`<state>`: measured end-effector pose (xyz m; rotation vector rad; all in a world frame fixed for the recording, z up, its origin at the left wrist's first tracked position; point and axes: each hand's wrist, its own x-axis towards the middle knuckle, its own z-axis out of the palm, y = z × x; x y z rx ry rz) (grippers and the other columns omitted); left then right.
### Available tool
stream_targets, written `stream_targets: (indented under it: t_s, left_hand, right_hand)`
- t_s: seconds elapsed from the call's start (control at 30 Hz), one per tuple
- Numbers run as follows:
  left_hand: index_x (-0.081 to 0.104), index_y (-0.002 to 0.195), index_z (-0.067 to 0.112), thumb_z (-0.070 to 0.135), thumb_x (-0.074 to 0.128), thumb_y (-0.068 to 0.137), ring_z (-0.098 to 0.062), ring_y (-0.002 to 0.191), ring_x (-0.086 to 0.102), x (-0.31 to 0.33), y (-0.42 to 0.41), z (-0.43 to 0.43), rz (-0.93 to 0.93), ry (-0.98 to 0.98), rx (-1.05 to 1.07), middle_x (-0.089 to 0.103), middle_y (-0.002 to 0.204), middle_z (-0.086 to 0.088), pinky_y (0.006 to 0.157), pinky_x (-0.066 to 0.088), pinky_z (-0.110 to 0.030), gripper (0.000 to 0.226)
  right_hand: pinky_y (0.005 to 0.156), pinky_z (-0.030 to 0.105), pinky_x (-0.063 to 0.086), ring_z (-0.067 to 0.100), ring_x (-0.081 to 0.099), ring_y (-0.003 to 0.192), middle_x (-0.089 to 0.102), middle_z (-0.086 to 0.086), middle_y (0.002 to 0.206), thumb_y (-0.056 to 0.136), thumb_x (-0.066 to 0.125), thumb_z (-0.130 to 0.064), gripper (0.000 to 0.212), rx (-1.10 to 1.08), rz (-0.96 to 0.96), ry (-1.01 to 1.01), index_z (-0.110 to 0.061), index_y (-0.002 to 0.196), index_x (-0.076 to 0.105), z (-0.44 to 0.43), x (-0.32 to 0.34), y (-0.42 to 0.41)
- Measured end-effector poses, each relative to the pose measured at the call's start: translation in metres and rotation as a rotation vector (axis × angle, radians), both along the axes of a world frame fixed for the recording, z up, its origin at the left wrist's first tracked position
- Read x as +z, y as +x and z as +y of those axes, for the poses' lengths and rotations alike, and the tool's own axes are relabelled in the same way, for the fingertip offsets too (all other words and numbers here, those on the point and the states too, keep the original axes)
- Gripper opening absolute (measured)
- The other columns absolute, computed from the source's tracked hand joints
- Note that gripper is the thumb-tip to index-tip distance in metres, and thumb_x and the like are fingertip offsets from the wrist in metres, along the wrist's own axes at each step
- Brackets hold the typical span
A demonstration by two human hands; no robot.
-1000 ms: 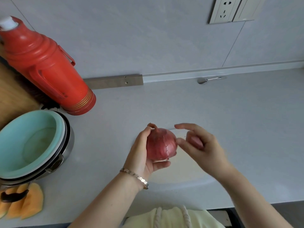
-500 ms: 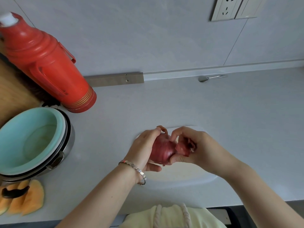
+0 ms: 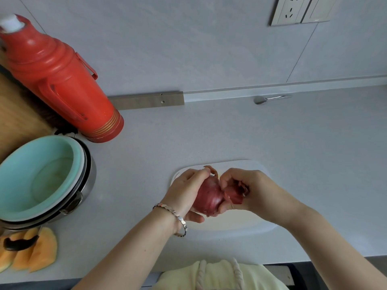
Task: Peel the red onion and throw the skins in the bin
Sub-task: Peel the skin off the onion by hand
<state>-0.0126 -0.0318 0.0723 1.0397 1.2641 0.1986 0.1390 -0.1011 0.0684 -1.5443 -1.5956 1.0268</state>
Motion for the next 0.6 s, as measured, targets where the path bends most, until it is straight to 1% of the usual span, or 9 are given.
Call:
stream_targets:
  t_s: [0.13, 0.23, 0.27, 0.3, 0.37, 0.4, 0.47, 0.53, 0.6]
  left_hand:
    - [0.063, 0.099, 0.024, 0.046, 0.049, 0.087, -0.031, 0.075, 0.071, 0.0, -0.002, 0.004, 0.019, -0.01, -0.032, 0.071, 0.1, -0.008, 0.037, 0.037, -0.017, 0.029]
    - [0.065, 0.099, 0.022, 0.045, 0.045, 0.089, -0.031, 0.071, 0.071, 0.004, -0.002, 0.007, -0.009, -0.073, -0.024, 0.072, 0.078, -0.005, 0.037, 0.036, -0.015, 0.032]
    - [0.065, 0.1, 0.022, 0.046, 0.044, 0.089, -0.03, 0.069, 0.071, 0.005, -0.002, 0.007, -0.028, -0.101, 0.001, 0.072, 0.078, -0.006, 0.037, 0.036, -0.015, 0.034]
    - [0.065, 0.104, 0.021, 0.046, 0.045, 0.089, -0.03, 0.069, 0.071, 0.005, -0.001, 0.007, -0.047, -0.124, 0.038, 0.072, 0.083, -0.008, 0.037, 0.036, -0.015, 0.035]
    - [0.063, 0.108, 0.023, 0.046, 0.048, 0.087, -0.032, 0.074, 0.071, 0.002, 0.0, 0.007, -0.069, -0.123, 0.137, 0.07, 0.102, -0.012, 0.037, 0.039, -0.018, 0.035]
    - [0.063, 0.104, 0.025, 0.045, 0.05, 0.086, -0.034, 0.077, 0.071, 0.0, 0.001, 0.006, -0.072, -0.098, 0.189, 0.067, 0.109, -0.012, 0.037, 0.041, -0.019, 0.03]
    - [0.063, 0.093, 0.028, 0.043, 0.053, 0.086, -0.037, 0.082, 0.07, -0.001, 0.001, 0.005, -0.077, -0.036, 0.268, 0.062, 0.114, -0.008, 0.037, 0.043, -0.022, 0.019]
    - [0.062, 0.086, 0.029, 0.041, 0.054, 0.087, -0.036, 0.087, 0.068, 0.001, 0.001, 0.004, -0.081, 0.024, 0.302, 0.059, 0.111, -0.003, 0.037, 0.045, -0.023, 0.015]
    - [0.062, 0.086, 0.029, 0.039, 0.055, 0.087, -0.034, 0.092, 0.065, 0.003, 0.001, 0.003, -0.088, 0.078, 0.308, 0.057, 0.106, 0.003, 0.038, 0.046, -0.024, 0.013]
  right_hand:
    - [0.053, 0.011, 0.032, 0.004, 0.039, 0.053, 0.05, -0.005, 0.058, 0.071, 0.075, -0.023, 0.021, 0.089, -0.05, -0.019, -0.011, 0.07, 0.058, 0.001, -0.002, 0.003]
    - [0.051, 0.009, 0.03, 0.004, 0.036, 0.05, 0.046, -0.012, 0.055, 0.076, 0.07, -0.022, 0.02, 0.025, 0.0, -0.02, -0.016, 0.069, 0.053, 0.001, -0.003, 0.0]
    - [0.05, 0.008, 0.03, 0.003, 0.035, 0.049, 0.044, -0.015, 0.051, 0.077, 0.069, -0.022, 0.021, -0.025, 0.049, -0.021, -0.019, 0.068, 0.05, 0.0, -0.003, -0.002]
    - [0.049, 0.007, 0.029, 0.003, 0.034, 0.048, 0.041, -0.015, 0.048, 0.077, 0.068, -0.023, 0.023, -0.087, 0.105, -0.019, -0.02, 0.068, 0.047, -0.001, -0.004, -0.005]
    - [0.047, 0.007, 0.028, 0.004, 0.03, 0.046, 0.035, -0.01, 0.048, 0.075, 0.07, -0.039, 0.031, -0.197, 0.224, -0.014, -0.022, 0.069, 0.046, -0.003, -0.005, -0.009]
    - [0.047, 0.008, 0.027, 0.004, 0.029, 0.046, 0.032, -0.009, 0.05, 0.073, 0.069, -0.05, 0.034, -0.223, 0.306, -0.018, -0.024, 0.07, 0.047, -0.004, -0.006, -0.012]
    - [0.043, 0.013, 0.028, 0.006, 0.029, 0.046, 0.031, -0.01, 0.049, 0.073, 0.056, -0.064, 0.038, -0.285, 0.457, -0.042, -0.027, 0.072, 0.052, -0.006, -0.01, -0.019]
    - [0.04, 0.014, 0.028, 0.007, 0.029, 0.043, 0.031, -0.01, 0.044, 0.088, 0.038, -0.058, 0.048, -0.407, 0.487, -0.068, -0.019, 0.065, 0.055, -0.005, -0.013, -0.022]
    - [0.042, 0.019, 0.033, 0.009, 0.032, 0.04, 0.032, -0.009, 0.041, 0.098, 0.031, -0.035, 0.049, -0.491, 0.472, -0.122, -0.011, 0.061, 0.053, -0.003, -0.013, -0.023]
